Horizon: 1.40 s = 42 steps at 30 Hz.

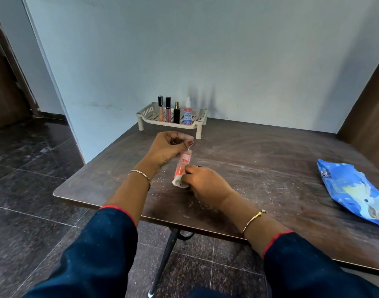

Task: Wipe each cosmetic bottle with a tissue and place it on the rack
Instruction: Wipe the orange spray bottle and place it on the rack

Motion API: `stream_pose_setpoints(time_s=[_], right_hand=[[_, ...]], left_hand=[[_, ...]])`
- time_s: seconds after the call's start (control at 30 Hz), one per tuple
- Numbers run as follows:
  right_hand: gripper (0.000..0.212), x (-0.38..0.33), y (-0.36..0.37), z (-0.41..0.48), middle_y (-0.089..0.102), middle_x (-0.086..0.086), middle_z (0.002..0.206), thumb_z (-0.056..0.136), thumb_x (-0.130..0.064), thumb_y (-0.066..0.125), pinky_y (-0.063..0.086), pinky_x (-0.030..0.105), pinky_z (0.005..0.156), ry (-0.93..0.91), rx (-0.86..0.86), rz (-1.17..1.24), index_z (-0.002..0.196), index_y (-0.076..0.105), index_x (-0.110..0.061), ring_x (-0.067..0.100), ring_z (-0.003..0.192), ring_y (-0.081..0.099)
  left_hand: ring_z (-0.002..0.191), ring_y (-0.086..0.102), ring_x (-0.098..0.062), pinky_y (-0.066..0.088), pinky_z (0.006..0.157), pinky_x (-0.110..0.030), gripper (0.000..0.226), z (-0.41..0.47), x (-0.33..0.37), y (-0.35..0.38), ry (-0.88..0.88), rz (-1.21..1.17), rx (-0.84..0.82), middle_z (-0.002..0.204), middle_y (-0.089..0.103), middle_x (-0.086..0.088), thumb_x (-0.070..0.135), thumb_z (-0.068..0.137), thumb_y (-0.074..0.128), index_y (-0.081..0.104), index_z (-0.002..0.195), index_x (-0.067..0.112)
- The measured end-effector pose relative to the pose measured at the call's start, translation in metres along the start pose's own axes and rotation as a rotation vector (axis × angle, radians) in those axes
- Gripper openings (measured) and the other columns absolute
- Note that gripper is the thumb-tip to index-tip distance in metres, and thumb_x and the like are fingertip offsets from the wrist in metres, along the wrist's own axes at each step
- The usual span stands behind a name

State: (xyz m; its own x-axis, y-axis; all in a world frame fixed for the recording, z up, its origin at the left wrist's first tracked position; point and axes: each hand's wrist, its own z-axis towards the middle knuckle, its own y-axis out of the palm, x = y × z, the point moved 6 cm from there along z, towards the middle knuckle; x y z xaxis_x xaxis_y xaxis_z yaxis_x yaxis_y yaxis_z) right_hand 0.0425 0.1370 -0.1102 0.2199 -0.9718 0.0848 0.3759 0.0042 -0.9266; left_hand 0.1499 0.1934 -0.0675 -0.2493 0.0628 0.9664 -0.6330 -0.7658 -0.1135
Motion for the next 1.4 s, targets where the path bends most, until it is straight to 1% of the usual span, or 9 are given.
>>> stream_pose_setpoints(time_s=[0.2, 0.37, 0.57, 0.7, 1.03, 1.17, 1.23, 1.33, 1.4], right_hand=[[0.018, 0.030, -0.044, -0.003, 0.059, 0.002, 0.104, 0.084, -0.006, 0.061, 0.051, 0.026, 0.078, 0.262, 0.300, 0.278, 0.100, 0.065, -0.012, 0.012, 0.086, 0.055], [0.023, 0.047, -0.069, -0.025, 0.060, 0.001, 0.105, 0.083, 0.002, 0.058, 0.053, 0.030, 0.079, 0.409, 0.495, 0.378, 0.101, 0.066, -0.011, 0.012, 0.090, 0.056], [0.032, 0.032, -0.059, -0.061, 0.063, 0.002, 0.109, 0.083, 0.002, 0.058, 0.052, 0.032, 0.084, 0.417, 0.445, 0.298, 0.110, 0.069, -0.011, 0.015, 0.095, 0.059], [0.022, 0.021, -0.054, -0.087, 0.062, 0.005, 0.092, 0.080, 0.001, 0.065, 0.053, 0.034, 0.064, 0.423, 0.378, 0.186, 0.098, 0.072, -0.009, 0.020, 0.075, 0.059], [0.015, -0.009, -0.044, -0.116, 0.057, -0.002, 0.086, 0.081, -0.002, 0.067, 0.050, 0.035, 0.056, 0.480, 0.155, 0.124, 0.092, 0.069, -0.011, 0.021, 0.068, 0.057], [0.014, 0.009, -0.036, -0.122, 0.063, -0.018, 0.088, 0.084, -0.009, 0.068, 0.049, 0.020, 0.071, 0.667, 0.073, 0.669, 0.085, 0.072, -0.022, 0.005, 0.083, 0.060], [0.013, 0.023, -0.042, -0.125, 0.069, -0.013, 0.089, 0.084, -0.005, 0.068, 0.050, 0.016, 0.069, 0.809, 0.235, 1.001, 0.086, 0.071, -0.018, 0.003, 0.082, 0.063], [0.011, 0.046, -0.054, -0.125, 0.069, -0.004, 0.089, 0.087, -0.005, 0.065, 0.050, 0.016, 0.069, 0.941, 0.557, 1.106, 0.093, 0.069, -0.013, 0.000, 0.078, 0.062], [0.015, 0.048, -0.056, -0.111, 0.067, 0.001, 0.105, 0.086, -0.009, 0.067, 0.053, 0.021, 0.082, 0.900, 0.595, 1.107, 0.101, 0.067, -0.010, 0.006, 0.094, 0.064]], left_hand=[[0.078, 0.068, -0.014, 0.059, 0.073, -0.031, 0.013, -0.003, 0.000, 0.002, -0.001, -0.139, 0.050, 0.084, 0.073, -0.001, 0.010, 0.087, 0.065, 0.071, 0.099, 0.009], [0.072, 0.069, -0.009, 0.056, 0.066, -0.023, 0.016, -0.015, 0.000, 0.027, -0.034, -0.239, 0.037, 0.081, 0.074, 0.000, 0.010, 0.090, 0.062, 0.069, 0.103, 0.003], [0.072, 0.069, -0.010, 0.056, 0.063, -0.023, 0.015, -0.032, -0.016, 0.065, -0.066, -0.354, 0.060, 0.082, 0.072, -0.005, 0.007, 0.091, 0.060, 0.068, 0.102, 0.002], [0.070, 0.069, -0.010, 0.058, 0.062, -0.025, 0.013, -0.040, -0.029, 0.077, -0.099, -0.412, 0.099, 0.080, 0.074, -0.001, 0.005, 0.091, 0.059, 0.069, 0.098, 0.006], [0.084, 0.064, -0.020, 0.055, 0.083, -0.037, 0.012, -0.051, -0.023, 0.072, -0.115, -0.387, 0.164, 0.091, 0.070, -0.013, 0.007, 0.082, 0.071, 0.072, 0.094, 0.010], [0.083, 0.067, -0.009, 0.058, 0.073, -0.026, 0.019, -0.055, -0.015, 0.071, -0.078, -0.373, 0.106, 0.095, 0.074, -0.006, 0.004, 0.083, 0.068, 0.070, 0.102, 0.004], [0.086, 0.068, -0.009, 0.057, 0.069, -0.023, 0.020, -0.057, -0.013, 0.069, -0.074, -0.393, 0.077, 0.097, 0.075, -0.004, 0.003, 0.085, 0.066, 0.068, 0.105, 0.003], [0.093, 0.068, -0.015, 0.057, 0.072, -0.025, 0.019, -0.059, -0.013, 0.066, -0.063, -0.397, 0.038, 0.103, 0.073, -0.008, 0.003, 0.086, 0.063, 0.068, 0.105, 0.004], [0.089, 0.069, -0.014, 0.057, 0.074, -0.027, 0.018, -0.059, -0.013, 0.068, -0.048, -0.403, 0.010, 0.099, 0.074, -0.006, 0.002, 0.086, 0.062, 0.068, 0.103, 0.006]])
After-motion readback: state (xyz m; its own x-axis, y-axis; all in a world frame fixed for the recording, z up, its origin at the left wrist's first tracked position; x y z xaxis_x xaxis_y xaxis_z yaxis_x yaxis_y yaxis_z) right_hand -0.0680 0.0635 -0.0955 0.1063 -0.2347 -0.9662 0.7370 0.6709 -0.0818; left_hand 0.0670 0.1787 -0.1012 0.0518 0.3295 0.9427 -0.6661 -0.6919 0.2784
